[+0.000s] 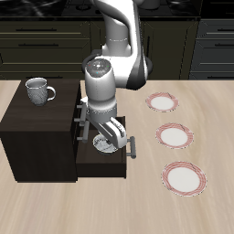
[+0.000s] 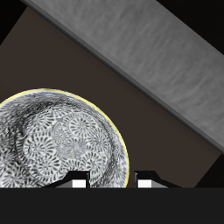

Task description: Place the bowl on the nearest plate relative to the robot

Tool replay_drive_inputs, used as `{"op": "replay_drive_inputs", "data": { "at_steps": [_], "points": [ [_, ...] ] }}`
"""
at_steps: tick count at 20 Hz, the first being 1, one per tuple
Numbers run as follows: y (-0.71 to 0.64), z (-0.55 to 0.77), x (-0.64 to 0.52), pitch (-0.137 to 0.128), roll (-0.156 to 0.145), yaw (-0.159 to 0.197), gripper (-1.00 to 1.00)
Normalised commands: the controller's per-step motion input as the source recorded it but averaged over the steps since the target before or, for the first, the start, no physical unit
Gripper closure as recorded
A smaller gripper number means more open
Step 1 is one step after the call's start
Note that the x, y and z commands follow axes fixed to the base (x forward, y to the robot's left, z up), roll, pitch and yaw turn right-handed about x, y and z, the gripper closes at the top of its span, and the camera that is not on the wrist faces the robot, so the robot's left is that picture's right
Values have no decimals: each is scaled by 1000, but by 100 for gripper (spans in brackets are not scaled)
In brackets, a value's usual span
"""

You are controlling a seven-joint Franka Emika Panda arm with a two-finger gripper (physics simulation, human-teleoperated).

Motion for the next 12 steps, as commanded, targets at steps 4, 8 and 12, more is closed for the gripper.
{"op": "replay_drive_inputs", "data": {
  "at_steps": [4, 8, 12],
  "points": [
    [-32, 141, 1, -27, 10, -9, 100],
    [156, 89, 32, -18, 27, 4, 100],
    [233, 128, 10, -7, 36, 10, 100]
  ]
}}
